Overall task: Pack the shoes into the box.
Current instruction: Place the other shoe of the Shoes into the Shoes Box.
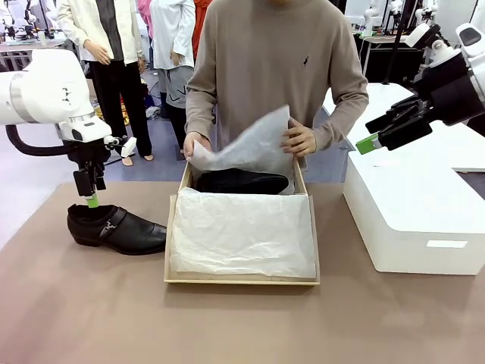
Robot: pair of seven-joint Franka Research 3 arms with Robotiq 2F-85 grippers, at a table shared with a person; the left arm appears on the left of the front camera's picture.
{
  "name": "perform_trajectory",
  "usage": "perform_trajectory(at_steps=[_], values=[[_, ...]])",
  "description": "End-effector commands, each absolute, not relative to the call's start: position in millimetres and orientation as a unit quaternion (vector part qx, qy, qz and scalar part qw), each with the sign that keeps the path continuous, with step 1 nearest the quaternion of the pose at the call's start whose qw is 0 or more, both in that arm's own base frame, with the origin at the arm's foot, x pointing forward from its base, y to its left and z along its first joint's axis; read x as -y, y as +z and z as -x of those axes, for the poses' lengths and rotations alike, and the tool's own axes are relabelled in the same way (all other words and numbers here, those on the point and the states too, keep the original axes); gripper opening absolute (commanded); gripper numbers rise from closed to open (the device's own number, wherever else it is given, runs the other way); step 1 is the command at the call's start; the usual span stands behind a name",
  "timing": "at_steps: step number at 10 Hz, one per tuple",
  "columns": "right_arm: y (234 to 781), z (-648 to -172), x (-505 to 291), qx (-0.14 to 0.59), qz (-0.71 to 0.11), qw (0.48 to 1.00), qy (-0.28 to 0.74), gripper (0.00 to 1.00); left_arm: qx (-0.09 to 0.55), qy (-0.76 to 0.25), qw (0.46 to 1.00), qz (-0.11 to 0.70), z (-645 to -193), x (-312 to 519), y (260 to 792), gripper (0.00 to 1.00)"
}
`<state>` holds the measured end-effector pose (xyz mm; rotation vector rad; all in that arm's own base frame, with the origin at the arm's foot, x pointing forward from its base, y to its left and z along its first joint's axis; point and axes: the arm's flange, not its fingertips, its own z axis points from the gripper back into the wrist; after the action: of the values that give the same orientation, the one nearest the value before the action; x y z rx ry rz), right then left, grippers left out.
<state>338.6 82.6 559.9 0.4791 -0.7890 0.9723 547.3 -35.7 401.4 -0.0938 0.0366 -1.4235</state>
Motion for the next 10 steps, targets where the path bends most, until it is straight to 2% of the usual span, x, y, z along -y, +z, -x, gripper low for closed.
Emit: perform_trajectory(at_steps=[1, 10], values=[[558.9, -342.7, -82.1, 0.375, -0.230, 0.772, 0.459, 1.00, -0.018, -0.659, 0.751, 0.038, -551.7, 34.9, 398.1, 1.00], [558.9, -342.7, -82.1, 0.375, -0.230, 0.772, 0.459, 1.00, -0.022, -0.681, 0.731, 0.036, -568.3, 24.7, 368.8, 1.00]])
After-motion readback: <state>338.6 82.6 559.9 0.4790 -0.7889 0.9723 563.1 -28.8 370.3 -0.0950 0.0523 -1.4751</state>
